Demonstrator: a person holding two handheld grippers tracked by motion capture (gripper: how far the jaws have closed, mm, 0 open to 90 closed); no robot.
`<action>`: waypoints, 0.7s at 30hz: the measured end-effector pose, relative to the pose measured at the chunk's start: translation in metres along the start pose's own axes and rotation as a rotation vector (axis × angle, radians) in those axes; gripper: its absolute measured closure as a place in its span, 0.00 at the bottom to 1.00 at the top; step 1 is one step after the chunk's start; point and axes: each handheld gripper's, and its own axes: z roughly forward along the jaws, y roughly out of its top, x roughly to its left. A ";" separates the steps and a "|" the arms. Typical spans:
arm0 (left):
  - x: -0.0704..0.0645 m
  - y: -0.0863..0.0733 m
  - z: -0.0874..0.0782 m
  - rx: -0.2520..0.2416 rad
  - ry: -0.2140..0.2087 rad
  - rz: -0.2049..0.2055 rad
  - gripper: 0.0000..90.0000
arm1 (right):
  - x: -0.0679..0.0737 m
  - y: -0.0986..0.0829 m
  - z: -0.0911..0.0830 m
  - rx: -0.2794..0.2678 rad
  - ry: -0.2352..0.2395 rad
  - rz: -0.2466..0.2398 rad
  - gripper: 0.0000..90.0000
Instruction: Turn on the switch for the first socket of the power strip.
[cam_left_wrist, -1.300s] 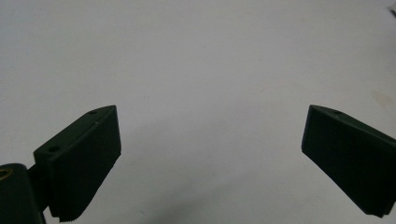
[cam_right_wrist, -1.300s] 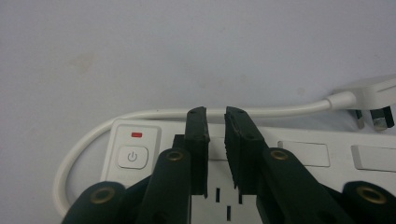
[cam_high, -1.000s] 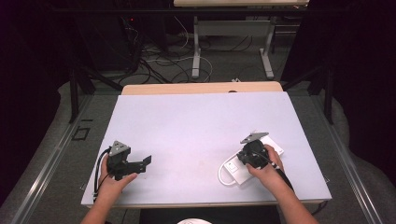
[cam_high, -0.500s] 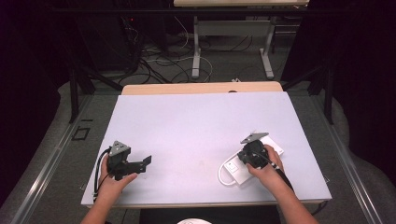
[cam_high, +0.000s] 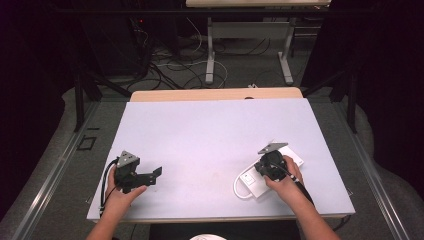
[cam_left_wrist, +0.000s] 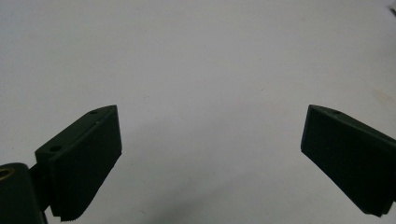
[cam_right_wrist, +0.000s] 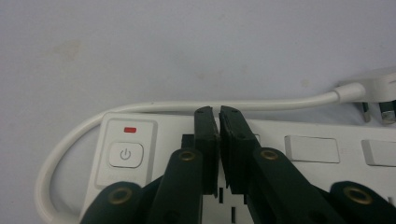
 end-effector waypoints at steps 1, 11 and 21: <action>0.000 0.000 0.000 0.000 0.000 0.000 0.06 | 0.000 0.000 0.000 0.000 0.000 0.000 0.97; 0.001 0.001 -0.001 0.015 -0.010 0.003 0.06 | -0.001 -0.002 0.001 -0.001 0.024 0.026 1.00; 0.001 0.000 0.000 0.009 -0.008 0.001 0.06 | -0.001 -0.003 0.001 -0.006 0.029 0.042 1.00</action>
